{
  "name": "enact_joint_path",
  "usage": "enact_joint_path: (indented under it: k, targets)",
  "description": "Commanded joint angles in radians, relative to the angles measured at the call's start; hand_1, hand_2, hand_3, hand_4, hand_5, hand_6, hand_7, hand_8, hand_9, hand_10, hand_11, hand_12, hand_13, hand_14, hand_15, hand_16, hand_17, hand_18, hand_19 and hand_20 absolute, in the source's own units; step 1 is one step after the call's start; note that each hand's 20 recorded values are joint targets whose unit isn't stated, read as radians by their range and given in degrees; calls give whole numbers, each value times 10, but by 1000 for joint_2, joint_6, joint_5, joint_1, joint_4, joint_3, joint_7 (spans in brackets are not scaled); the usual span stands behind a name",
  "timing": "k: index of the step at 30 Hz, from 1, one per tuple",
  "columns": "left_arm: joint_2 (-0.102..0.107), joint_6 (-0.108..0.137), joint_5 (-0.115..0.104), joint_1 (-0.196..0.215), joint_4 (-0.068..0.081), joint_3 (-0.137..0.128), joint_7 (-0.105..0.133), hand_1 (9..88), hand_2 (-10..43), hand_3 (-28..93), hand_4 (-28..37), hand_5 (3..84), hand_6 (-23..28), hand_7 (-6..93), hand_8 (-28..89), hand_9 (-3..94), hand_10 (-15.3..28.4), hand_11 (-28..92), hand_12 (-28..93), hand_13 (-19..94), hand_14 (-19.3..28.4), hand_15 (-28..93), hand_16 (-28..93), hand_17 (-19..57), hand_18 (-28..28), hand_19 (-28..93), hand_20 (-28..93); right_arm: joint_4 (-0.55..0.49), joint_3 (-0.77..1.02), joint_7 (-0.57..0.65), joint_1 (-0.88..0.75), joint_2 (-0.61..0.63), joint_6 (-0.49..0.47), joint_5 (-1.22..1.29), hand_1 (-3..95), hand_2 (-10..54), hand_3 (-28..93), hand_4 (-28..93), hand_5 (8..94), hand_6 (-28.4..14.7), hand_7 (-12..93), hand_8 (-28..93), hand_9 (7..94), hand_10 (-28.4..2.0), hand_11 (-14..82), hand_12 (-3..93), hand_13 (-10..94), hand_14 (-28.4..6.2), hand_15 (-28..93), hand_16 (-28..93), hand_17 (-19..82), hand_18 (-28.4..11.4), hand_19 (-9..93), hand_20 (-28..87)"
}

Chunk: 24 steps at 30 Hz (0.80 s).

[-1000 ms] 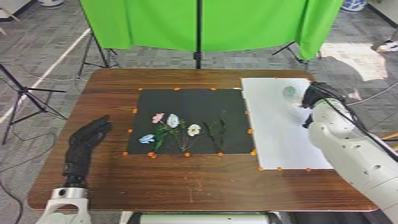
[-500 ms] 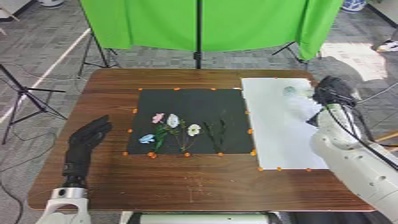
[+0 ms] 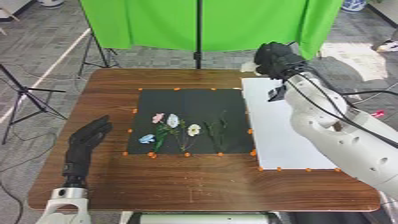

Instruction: Arrange flowers

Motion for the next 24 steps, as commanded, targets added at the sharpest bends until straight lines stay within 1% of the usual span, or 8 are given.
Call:
enact_joint_path:
  k: [1,7,12,14,15,17,20,24]
  targets:
    - [-39,-16,-1,3,17,34,-6,282,-95,634,-152,473,49,124,-46,433,137,183,150,349,182,188,31,78,169,133,212,13,-110,-45,-52,-114,-106,-35,632,-95,580,-213,817,40,184,26,905,-70,54,392,937,15,682,307,660,-144,932,681]
    - [-46,-24,2,3,19,36,-9,282,-95,634,-153,474,49,125,-46,433,136,183,150,348,183,187,31,78,169,134,212,30,-153,-65,-72,-138,-148,-66,631,-95,579,-210,814,41,188,26,904,-71,54,392,937,15,678,312,660,-143,932,680]
    - [-47,-23,0,7,16,33,-10,282,-95,634,-153,473,49,124,-46,432,136,183,150,348,183,187,32,78,169,134,212,19,-159,-59,-82,-136,-162,-56,628,-95,580,-208,811,41,190,26,900,-72,53,392,937,14,675,315,657,-144,932,681]
    - [-48,-21,1,12,14,31,-11,282,-95,635,-152,473,50,123,-46,432,136,183,150,349,183,186,32,78,169,133,211,15,-156,-56,-83,-136,-167,-55,618,-95,586,-202,804,42,193,30,896,-74,50,388,937,14,672,317,656,-144,932,681]
    - [-47,-23,1,7,17,31,-9,282,-95,635,-152,473,49,123,-46,432,136,183,151,348,183,186,31,78,169,133,211,9,-150,-53,-82,-135,-177,-45,599,-95,593,-196,795,40,194,32,887,-76,48,385,937,13,669,321,655,-144,932,680]
    - [-47,-24,1,8,16,31,-9,282,-95,635,-152,473,49,123,-46,432,135,182,150,348,183,186,31,78,169,133,211,2,-148,-54,-78,-132,-178,-36,583,-95,592,-191,785,36,194,32,875,-78,48,375,937,12,663,327,652,-145,932,680]
    - [-47,-27,3,7,16,30,-9,281,-95,635,-152,473,49,123,-46,432,136,182,150,347,183,186,32,77,169,133,211,-15,-132,-64,-77,-124,-219,-21,551,-95,579,-177,741,26,189,36,823,-84,75,340,929,10,653,337,642,-146,932,678]
    - [-48,-26,2,10,14,29,-10,280,-95,634,-151,473,49,124,-46,432,136,181,151,347,183,185,32,77,169,133,211,-35,-111,-81,-73,-116,-265,-4,466,-95,656,-189,674,28,188,-4,752,-101,155,240,918,7,649,340,629,-144,932,670]
